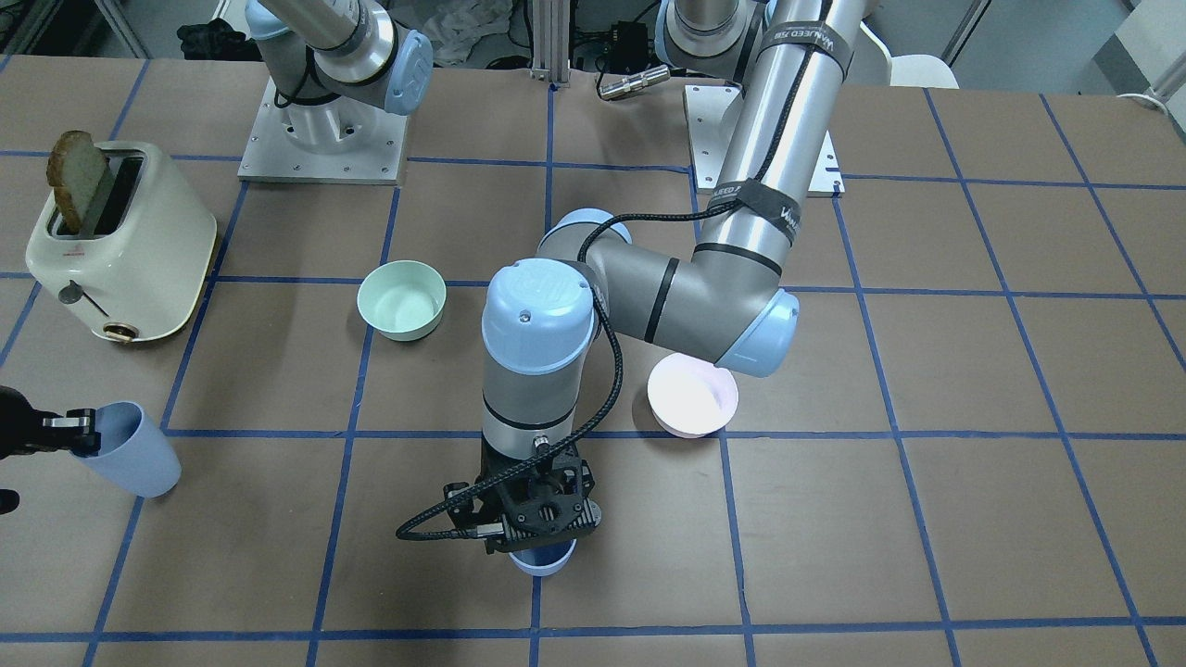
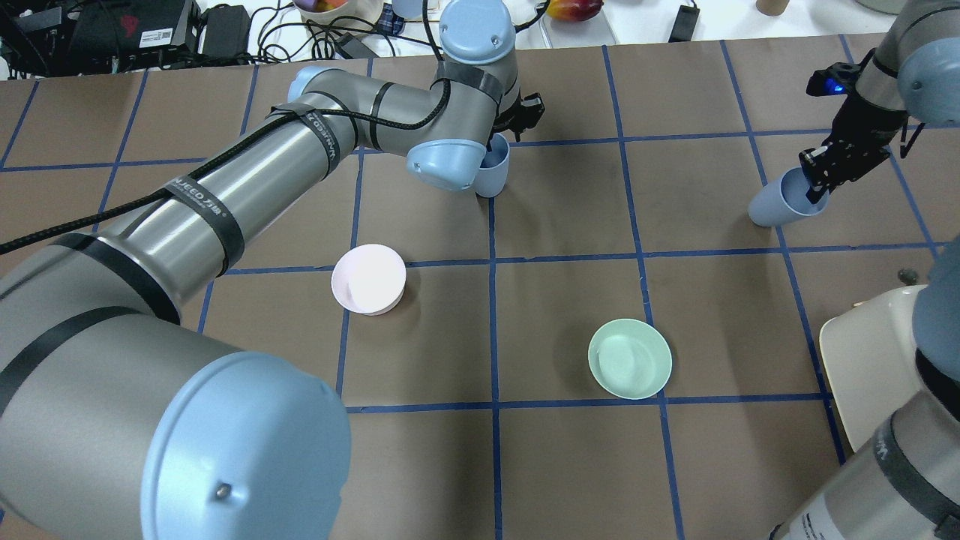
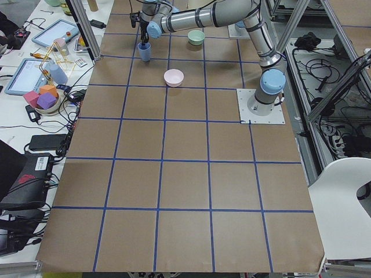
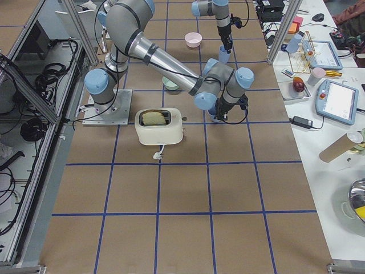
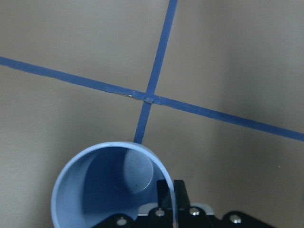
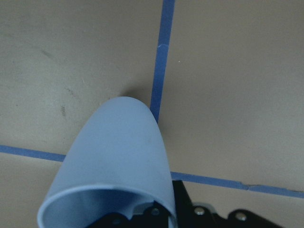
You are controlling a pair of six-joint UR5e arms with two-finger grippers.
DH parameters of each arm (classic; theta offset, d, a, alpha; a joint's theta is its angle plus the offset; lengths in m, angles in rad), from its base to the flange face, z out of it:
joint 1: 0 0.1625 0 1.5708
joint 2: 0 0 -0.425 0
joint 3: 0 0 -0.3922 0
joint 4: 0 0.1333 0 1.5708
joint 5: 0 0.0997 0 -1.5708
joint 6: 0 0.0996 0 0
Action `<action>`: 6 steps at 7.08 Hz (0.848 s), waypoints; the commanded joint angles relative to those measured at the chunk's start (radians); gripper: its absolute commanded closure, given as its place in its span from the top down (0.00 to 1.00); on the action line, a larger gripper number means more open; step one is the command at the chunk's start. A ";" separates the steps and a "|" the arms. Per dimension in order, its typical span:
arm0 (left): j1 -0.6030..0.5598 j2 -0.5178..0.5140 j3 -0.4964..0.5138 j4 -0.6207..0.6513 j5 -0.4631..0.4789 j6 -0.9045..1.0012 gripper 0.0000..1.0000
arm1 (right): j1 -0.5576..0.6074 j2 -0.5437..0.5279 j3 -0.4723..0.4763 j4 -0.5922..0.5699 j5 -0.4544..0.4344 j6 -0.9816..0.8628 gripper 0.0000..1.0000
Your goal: Stack blue cups with both arms
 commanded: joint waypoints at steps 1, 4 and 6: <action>0.039 0.093 0.045 -0.238 -0.008 0.008 1.00 | 0.009 -0.040 -0.073 0.183 0.003 0.046 0.00; 0.150 0.319 0.050 -0.799 -0.003 0.245 1.00 | 0.143 -0.098 -0.124 0.317 0.091 0.379 0.00; 0.186 0.478 0.007 -0.953 -0.003 0.389 1.00 | 0.336 -0.091 -0.214 0.323 0.138 0.743 0.00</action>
